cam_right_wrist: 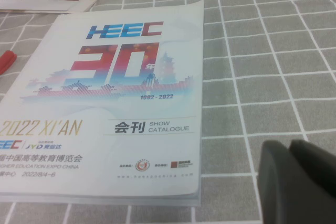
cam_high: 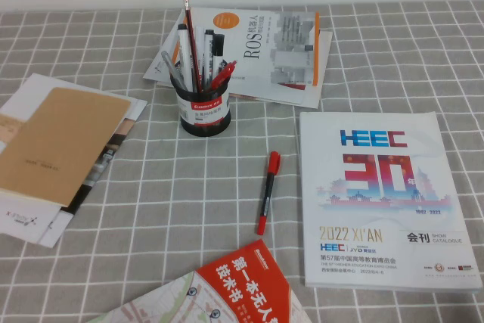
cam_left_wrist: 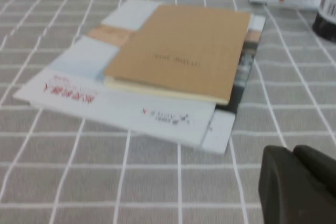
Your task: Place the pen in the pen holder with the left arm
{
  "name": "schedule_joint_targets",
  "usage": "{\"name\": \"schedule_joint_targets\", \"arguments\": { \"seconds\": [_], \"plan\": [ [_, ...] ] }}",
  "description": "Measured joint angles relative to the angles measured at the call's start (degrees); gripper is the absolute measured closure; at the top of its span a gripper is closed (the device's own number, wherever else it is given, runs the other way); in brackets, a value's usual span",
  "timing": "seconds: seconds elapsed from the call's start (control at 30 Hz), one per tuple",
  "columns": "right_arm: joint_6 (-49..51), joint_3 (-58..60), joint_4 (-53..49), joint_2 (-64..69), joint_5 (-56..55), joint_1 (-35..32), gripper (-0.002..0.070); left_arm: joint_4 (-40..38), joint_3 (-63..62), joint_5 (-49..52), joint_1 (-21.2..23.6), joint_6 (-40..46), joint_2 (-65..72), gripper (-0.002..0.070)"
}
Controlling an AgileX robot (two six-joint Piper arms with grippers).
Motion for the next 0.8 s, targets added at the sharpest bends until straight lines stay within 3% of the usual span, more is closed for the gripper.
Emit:
{"name": "schedule_joint_targets", "arguments": {
  "seconds": [0.3, 0.6, 0.8],
  "plan": [
    [0.0, 0.0, 0.0, 0.0, 0.0, 0.0, 0.0689, -0.2, 0.0, -3.2, 0.0, -0.5, 0.0, 0.0677],
    [0.0, 0.0, 0.0, 0.0, 0.0, 0.0, 0.0689, -5.6, 0.0, -11.8, 0.0, -19.1, 0.0, 0.0677],
    [0.0, 0.0, 0.0, 0.0, 0.0, 0.0, 0.0689, -6.5, 0.0, -15.0, 0.0, -22.4, 0.0, 0.0677]
  ]
}}
